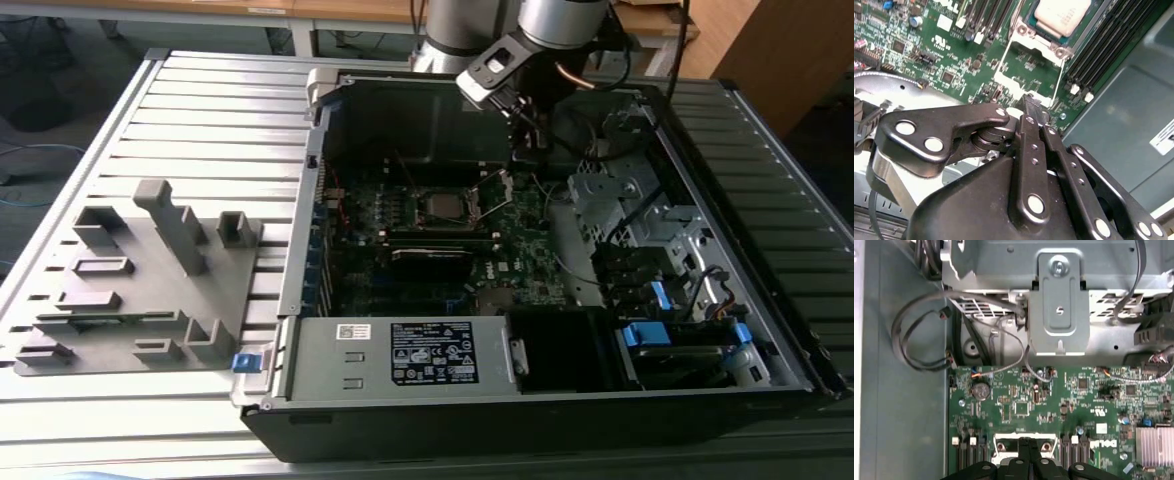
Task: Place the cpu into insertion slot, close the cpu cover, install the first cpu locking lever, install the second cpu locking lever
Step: 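Close the cpu cover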
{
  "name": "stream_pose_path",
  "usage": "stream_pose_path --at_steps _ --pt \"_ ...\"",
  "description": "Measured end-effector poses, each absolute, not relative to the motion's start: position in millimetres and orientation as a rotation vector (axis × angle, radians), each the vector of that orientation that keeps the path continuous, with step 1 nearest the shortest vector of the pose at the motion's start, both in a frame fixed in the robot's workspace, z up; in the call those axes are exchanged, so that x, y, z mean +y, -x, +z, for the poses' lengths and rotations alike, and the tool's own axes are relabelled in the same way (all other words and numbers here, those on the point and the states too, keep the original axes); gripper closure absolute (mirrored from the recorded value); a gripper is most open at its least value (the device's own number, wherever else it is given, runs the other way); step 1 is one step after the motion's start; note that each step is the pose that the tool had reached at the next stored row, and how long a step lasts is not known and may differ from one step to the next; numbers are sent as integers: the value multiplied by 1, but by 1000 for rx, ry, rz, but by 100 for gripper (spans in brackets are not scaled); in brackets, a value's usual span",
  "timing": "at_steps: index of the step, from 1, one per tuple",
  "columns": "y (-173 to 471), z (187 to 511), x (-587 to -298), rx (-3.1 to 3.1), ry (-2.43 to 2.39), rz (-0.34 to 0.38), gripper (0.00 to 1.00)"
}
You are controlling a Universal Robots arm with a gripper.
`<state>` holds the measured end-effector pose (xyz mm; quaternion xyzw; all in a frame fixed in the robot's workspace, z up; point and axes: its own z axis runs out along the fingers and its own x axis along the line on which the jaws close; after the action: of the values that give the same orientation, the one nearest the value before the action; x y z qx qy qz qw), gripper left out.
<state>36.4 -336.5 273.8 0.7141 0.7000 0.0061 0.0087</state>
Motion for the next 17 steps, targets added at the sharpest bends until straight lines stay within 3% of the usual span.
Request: stream_pose_path --at_steps 17 --pt "-56 266 -336 2187 -2231 18 89"
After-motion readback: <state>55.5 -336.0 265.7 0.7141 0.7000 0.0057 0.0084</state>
